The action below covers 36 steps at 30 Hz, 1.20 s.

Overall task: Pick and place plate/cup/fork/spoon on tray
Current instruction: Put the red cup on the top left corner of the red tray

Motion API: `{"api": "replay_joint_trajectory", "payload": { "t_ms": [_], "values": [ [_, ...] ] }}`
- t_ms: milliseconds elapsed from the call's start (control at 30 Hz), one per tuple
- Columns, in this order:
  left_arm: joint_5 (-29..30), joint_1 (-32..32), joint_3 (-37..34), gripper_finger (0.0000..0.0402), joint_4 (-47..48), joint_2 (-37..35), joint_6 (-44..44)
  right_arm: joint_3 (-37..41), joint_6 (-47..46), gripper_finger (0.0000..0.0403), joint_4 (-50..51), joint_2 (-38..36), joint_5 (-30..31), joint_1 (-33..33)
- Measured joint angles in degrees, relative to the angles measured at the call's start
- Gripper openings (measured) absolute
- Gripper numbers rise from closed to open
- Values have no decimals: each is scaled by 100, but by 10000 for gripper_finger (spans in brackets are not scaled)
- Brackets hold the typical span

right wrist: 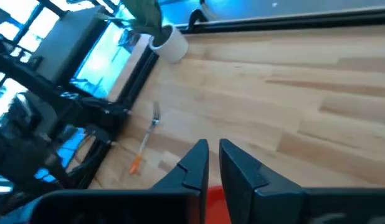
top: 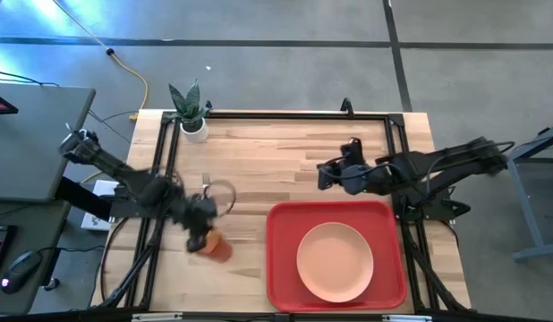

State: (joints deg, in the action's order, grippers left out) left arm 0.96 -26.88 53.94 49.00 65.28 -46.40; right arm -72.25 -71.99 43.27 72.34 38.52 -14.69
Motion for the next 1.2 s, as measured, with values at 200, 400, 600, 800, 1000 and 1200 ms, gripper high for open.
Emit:
{"api": "replay_joint_trajectory", "payload": {
  "t_ms": [200,400,600,800,1000,1200],
  "values": [
    [90,1433,874,5,-114,649,904,0,-214,23,614,-77,44,-10],
    [57,1911,2132,5,-64,1773,1704,0,-764,23,1714,-97,-251,-10],
    [50,2176,3217,6,56,2882,2513,0,-819,23,2457,-368,-292,-7],
    [58,2393,3787,7,51,3658,2616,0,-922,24,3199,-713,28,55],
    [65,2465,3846,7,66,4178,2683,0,-905,24,3877,-913,88,305],
    [150,2435,3846,7,87,4572,2082,0,-808,24,4535,-910,-137,664]
  ]
}}
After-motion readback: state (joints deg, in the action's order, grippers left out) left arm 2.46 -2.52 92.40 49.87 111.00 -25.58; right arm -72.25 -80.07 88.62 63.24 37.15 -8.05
